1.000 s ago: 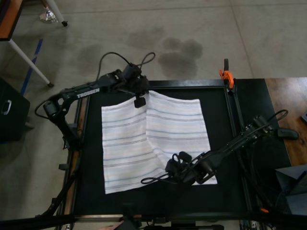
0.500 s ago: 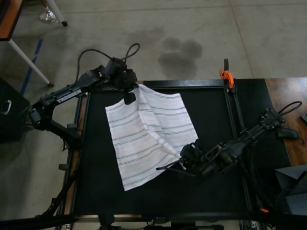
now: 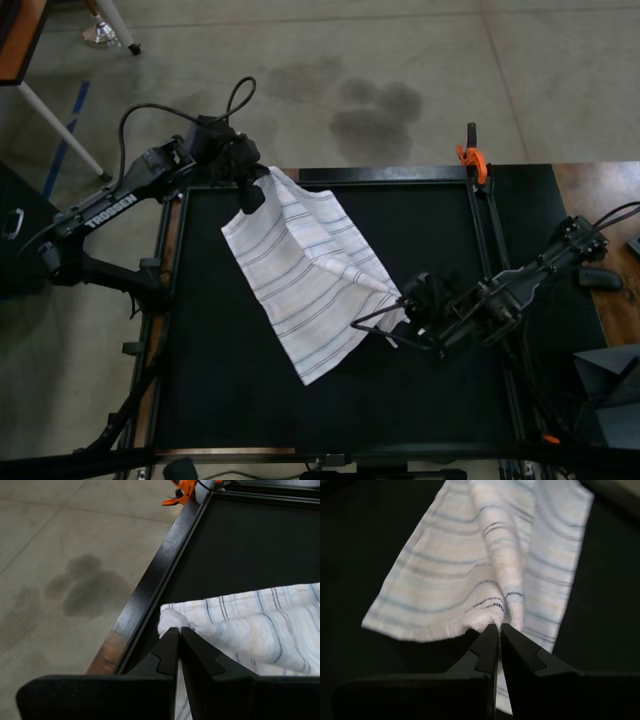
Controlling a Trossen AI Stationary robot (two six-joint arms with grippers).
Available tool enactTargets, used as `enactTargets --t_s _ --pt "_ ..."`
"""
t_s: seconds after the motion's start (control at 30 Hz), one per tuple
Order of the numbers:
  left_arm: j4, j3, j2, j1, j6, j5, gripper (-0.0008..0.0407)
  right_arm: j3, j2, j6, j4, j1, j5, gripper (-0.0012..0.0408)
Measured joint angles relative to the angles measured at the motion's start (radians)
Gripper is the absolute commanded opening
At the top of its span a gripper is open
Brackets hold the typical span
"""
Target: Fold the towel
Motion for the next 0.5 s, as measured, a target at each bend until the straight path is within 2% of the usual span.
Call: enactTargets --t_s 0.5 --pt "-0.039 0.0 -0.14 0.0 -0.109 -0.018 0.0 -0.001 -0.105 0.123 -0.198 0.0 0.115 0.0"
